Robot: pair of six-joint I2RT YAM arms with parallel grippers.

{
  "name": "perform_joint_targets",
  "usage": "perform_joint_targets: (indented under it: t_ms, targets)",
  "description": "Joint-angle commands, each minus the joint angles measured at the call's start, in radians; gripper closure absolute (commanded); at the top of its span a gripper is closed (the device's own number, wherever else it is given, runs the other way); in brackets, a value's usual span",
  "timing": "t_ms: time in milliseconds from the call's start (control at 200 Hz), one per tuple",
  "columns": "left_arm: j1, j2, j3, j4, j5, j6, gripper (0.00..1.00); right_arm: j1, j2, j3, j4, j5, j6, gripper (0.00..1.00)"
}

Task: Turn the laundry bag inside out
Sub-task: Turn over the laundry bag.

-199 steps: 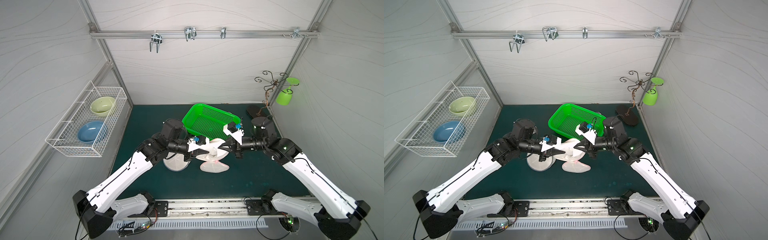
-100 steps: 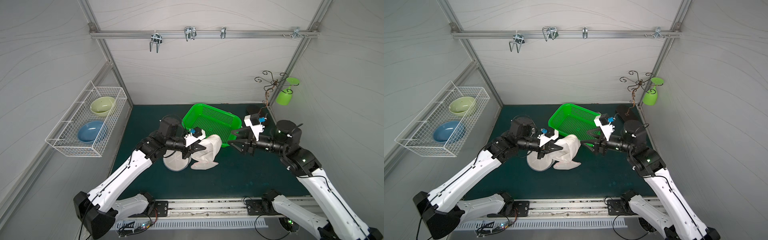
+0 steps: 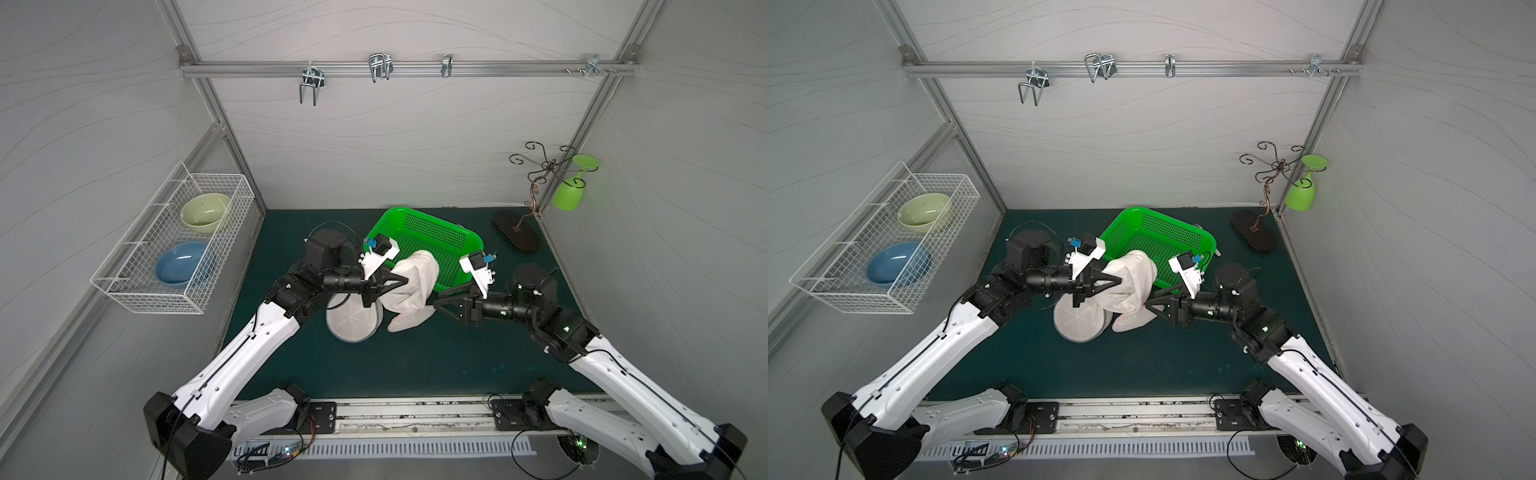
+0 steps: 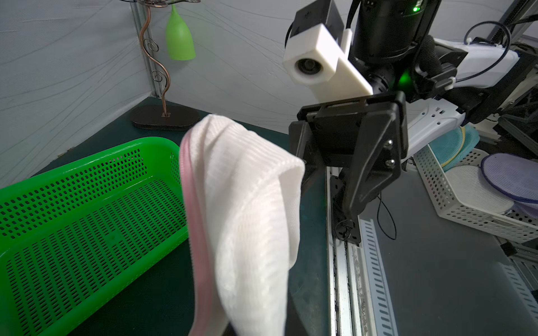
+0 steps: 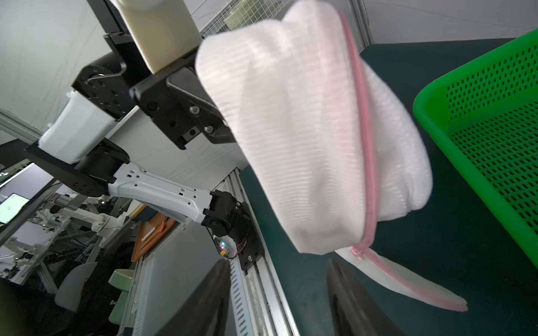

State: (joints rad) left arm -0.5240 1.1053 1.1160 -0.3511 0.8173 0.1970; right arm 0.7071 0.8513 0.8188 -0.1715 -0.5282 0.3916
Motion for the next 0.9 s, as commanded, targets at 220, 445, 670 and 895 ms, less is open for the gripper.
perform_joint_targets:
  t_ms: [220,445,670,895]
  targets:
    - [0.006,-0.033,0.007,0.116,0.046,-0.054,1.0,0.007,0.075,-0.041,0.15,0.082,-0.064,0.57]
    - [0.006,-0.024,0.002,0.123,0.049,-0.059,1.0,0.009,0.089,-0.05,0.22,0.039,-0.07,0.72]
    - [0.007,-0.027,0.007,0.095,0.021,-0.036,1.0,0.009,0.042,-0.05,0.138,0.077,-0.098,1.0]
    - [0.008,-0.027,0.022,-0.034,-0.051,0.069,1.0,-0.055,-0.045,0.007,-0.007,0.14,-0.133,1.0]
